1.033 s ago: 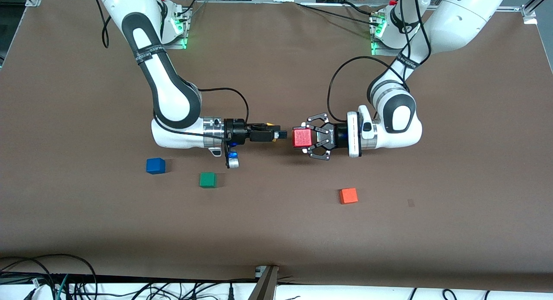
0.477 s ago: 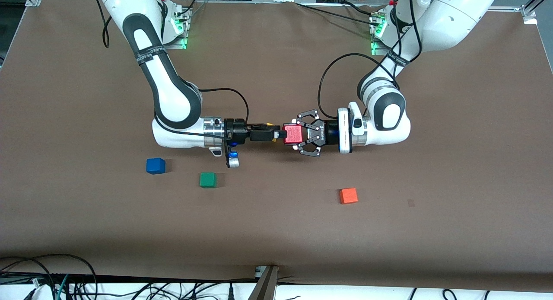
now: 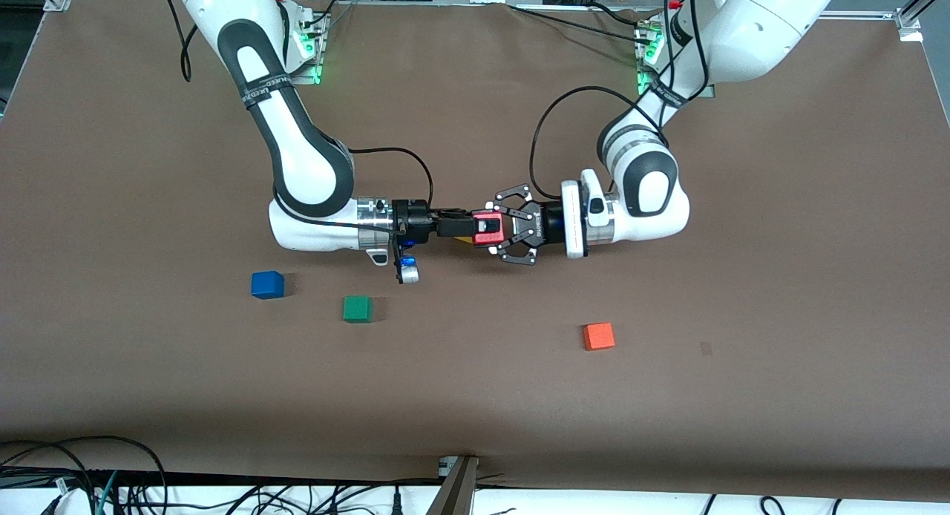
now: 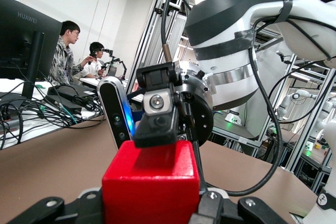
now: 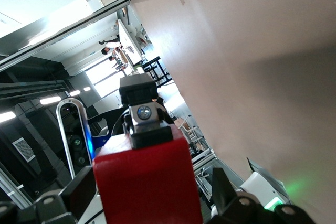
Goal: Pass red block to right arm, stack on blue
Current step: 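Close the right gripper on the red cube, open the left gripper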
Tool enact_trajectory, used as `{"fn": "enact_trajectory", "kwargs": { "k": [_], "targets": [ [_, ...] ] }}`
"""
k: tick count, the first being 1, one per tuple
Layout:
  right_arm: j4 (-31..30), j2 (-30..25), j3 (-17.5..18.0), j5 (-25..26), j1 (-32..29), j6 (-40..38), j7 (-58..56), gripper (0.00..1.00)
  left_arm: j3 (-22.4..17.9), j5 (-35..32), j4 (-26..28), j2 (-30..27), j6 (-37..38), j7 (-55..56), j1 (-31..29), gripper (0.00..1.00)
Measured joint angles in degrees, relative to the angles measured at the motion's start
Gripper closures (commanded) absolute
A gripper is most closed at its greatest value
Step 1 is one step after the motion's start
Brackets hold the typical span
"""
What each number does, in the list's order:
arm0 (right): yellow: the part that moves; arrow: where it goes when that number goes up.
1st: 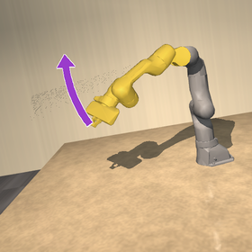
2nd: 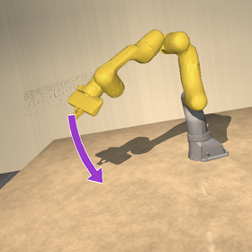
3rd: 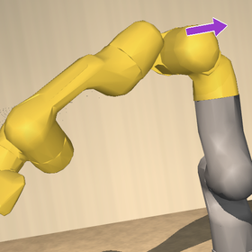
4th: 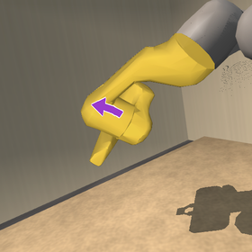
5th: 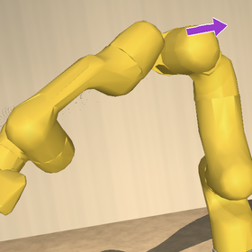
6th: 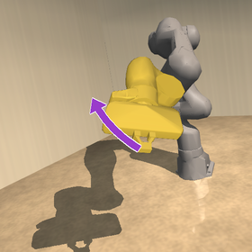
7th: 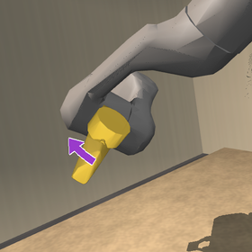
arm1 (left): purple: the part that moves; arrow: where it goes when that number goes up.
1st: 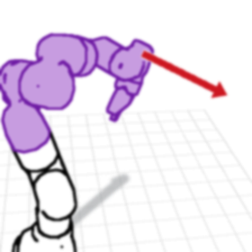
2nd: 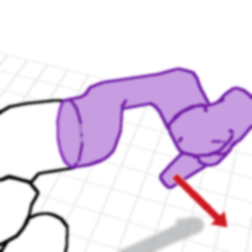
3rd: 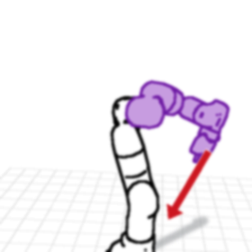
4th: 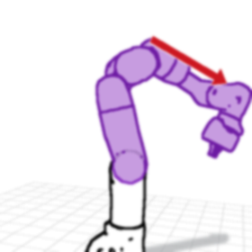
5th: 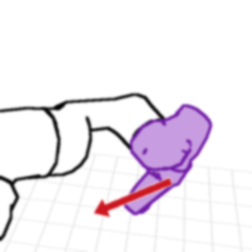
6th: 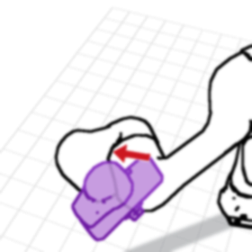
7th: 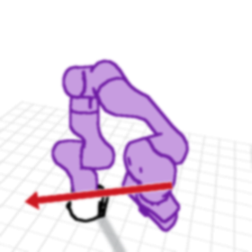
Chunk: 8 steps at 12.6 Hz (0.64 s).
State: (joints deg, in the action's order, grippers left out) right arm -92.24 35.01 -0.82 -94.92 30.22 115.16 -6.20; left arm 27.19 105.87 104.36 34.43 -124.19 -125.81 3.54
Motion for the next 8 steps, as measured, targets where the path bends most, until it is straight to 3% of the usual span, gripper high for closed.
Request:
{"fn": "enact_trajectory", "kwargs": {
  "k": [1, 5, 6, 8],
  "targets": [
    [0.01, -0.01, 0.00, 0.00, 0.08, 0.10, -0.34, 0.96, 0.02, 0.06, -0.12, -0.01, -0.17, 0.00, 0.11, 0.88],
    [0.17, -0.16, -0.38, -0.05, -0.06, -0.01, -1.70, 1.00, 0.05, 0.45, -0.44, -0.02, -0.35, 0.61, 0.10, 0.88],
    [0.19, -0.21, -0.42, -0.05, -0.06, -0.01, -1.71, 1.00, 0.07, 0.45, -0.53, -0.03, -0.36, 0.65, 0.11, 0.78],
    [0.22, -0.26, -0.46, -0.05, -0.06, -0.01, -1.71, 1.00, 0.10, 0.45, -0.62, -0.04, -0.37, 1.14, 0.10, 0.00]
  ]
}}
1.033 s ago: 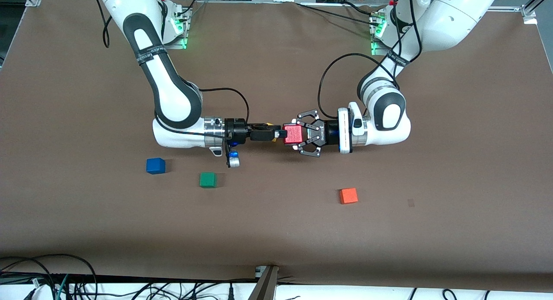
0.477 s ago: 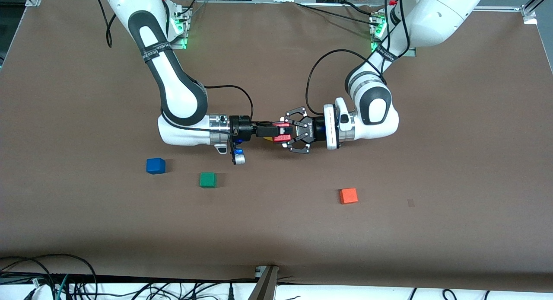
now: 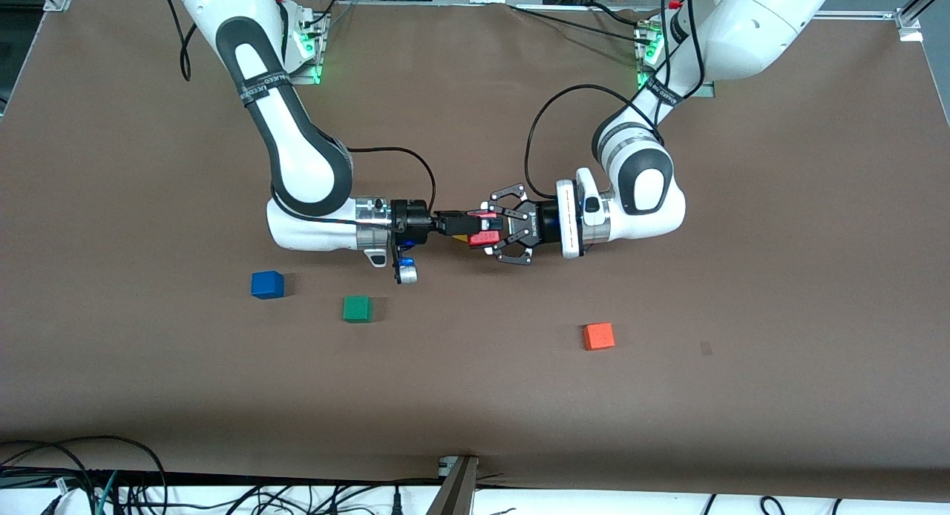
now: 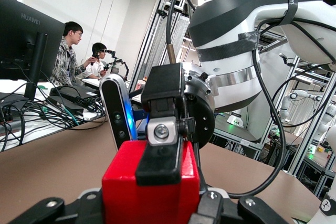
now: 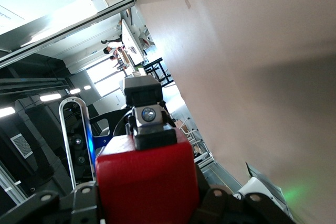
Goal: Pass red block to right arm, stack on blue
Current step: 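Close the right gripper on the red cube, open the left gripper, then carry the red cube toward the blue cube while the left gripper withdraws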
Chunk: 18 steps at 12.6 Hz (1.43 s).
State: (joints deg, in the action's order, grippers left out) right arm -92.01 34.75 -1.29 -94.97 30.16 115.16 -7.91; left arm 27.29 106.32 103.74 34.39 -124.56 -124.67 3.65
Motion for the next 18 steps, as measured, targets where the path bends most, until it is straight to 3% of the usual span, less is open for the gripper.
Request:
{"fn": "enact_trajectory", "kwargs": {
  "k": [6, 8, 14, 16, 18],
  "targets": [
    [0.00, -0.01, -1.63, 0.05, -0.12, 0.17, 0.00, 1.00, 0.06, 0.02, -0.18, -0.74, 0.07, 6.72, -0.32, 0.00],
    [0.24, -0.25, -2.68, 2.21, -0.11, -0.09, -0.15, 1.00, -0.01, -0.71, -0.26, -1.90, -0.14, 10.40, -0.51, 0.00],
    [1.15, -2.11, -9.44, 18.90, -0.35, 0.10, -0.23, 1.00, -0.20, -19.91, -0.70, -7.25, -0.08, 35.11, -4.86, 0.00],
    [1.57, -2.15, -11.31, 27.41, -0.36, 0.44, -0.28, 1.00, -0.27, -25.34, -0.82, -8.37, -0.08, 41.22, -5.74, 0.00],
    [1.62, -2.14, -13.82, 39.37, -0.45, 0.58, -0.57, 1.00, -0.33, -30.38, -0.86, -8.58, -0.09, 46.23, -6.74, 0.00]
  ]
}}
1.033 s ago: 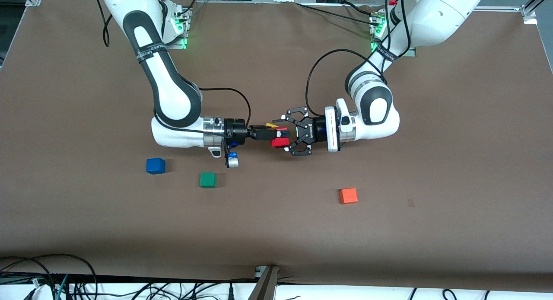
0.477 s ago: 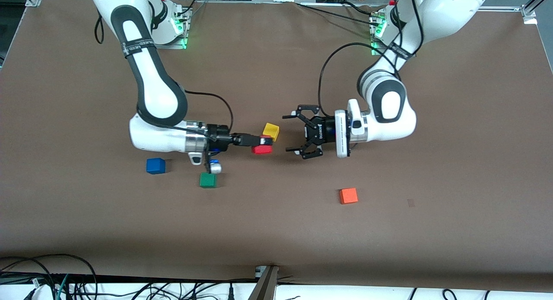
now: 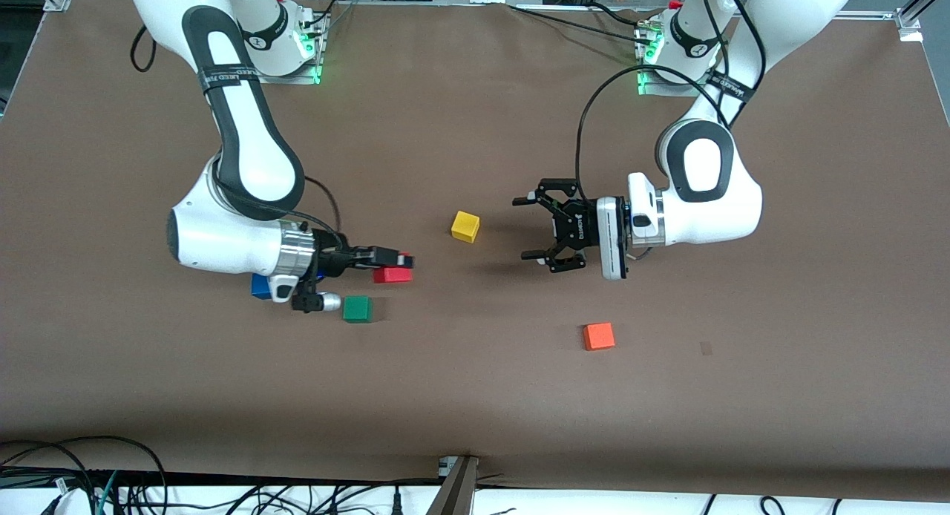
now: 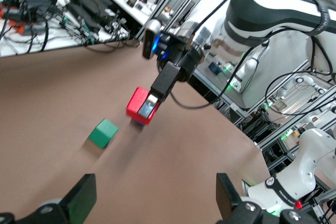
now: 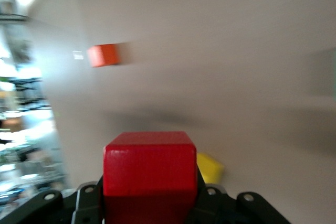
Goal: Pass red block to right arm, stack on blue
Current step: 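Carry the red cube toward the blue cube while the left gripper withdraws, then lower the red cube onto the blue cube with the right gripper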
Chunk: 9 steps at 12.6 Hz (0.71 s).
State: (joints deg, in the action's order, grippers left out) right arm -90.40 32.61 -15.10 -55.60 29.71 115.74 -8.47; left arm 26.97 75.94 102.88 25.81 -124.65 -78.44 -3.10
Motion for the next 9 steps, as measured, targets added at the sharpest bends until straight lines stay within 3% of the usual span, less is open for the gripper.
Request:
{"fn": "enact_trajectory", "kwargs": {
  "k": [3, 6, 9],
  "targets": [
    [-0.08, 0.15, -3.34, 15.52, -1.31, 0.08, -3.07, 1.00, -0.10, -8.56, -0.02, 0.00, 0.00, 8.81, -1.89, 0.00],
    [-0.19, 0.71, -4.32, 29.81, -3.51, 0.08, -3.98, 1.00, -0.14, -15.63, -0.03, 0.00, 0.00, 16.90, -3.17, 0.00],
    [-0.56, 1.22, -6.68, 37.38, -3.81, 0.08, -4.02, 1.00, -0.91, -24.16, -0.10, -0.03, 0.11, 25.56, -3.31, 0.00]
  ]
}}
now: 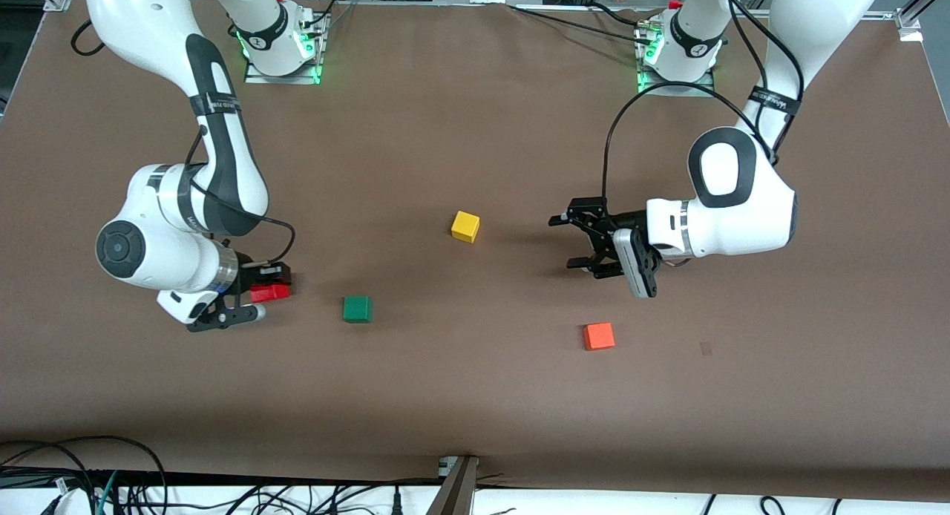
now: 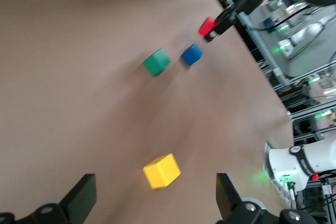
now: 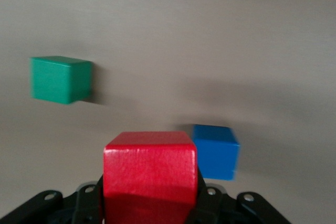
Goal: Pass red block to right arm, stack on blue
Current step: 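Lower the red cube onto the blue cube with the right gripper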
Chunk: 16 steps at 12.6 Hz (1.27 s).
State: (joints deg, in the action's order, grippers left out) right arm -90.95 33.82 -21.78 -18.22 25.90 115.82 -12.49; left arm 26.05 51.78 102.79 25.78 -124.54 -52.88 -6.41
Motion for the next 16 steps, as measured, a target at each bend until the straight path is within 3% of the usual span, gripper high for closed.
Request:
{"fn": "enact_trajectory", "kwargs": {
  "k": [3, 5, 9, 14, 16],
  "targets": [
    [-1.83, 0.13, -1.64, 2.85, -0.10, 1.58, -0.26, 1.00, -1.51, -13.70, -0.70, -1.28, 2.09, 11.71, -0.08, 0.00],
    [-4.45, 0.18, -1.63, 3.01, 0.03, 4.74, -0.26, 1.00, -3.46, -23.25, -2.45, -2.71, 7.42, 19.47, -0.13, 0.00],
    [-9.08, 0.11, -1.63, 3.02, 0.56, 10.15, -0.26, 1.00, -4.62, -40.65, -12.10, -3.98, 19.32, 36.97, -0.31, 0.00],
    [-12.36, -0.58, -1.63, 3.01, 0.79, 13.71, 1.03, 1.00, -6.05, -50.75, -22.36, -5.06, 31.08, 47.37, -0.33, 0.00],
    [-12.64, -0.69, -1.63, 3.01, 1.04, 13.94, 1.49, 1.00, -9.82, -51.38, -23.43, -7.89, 33.76, 49.00, 1.41, 0.00]
  ]
}}
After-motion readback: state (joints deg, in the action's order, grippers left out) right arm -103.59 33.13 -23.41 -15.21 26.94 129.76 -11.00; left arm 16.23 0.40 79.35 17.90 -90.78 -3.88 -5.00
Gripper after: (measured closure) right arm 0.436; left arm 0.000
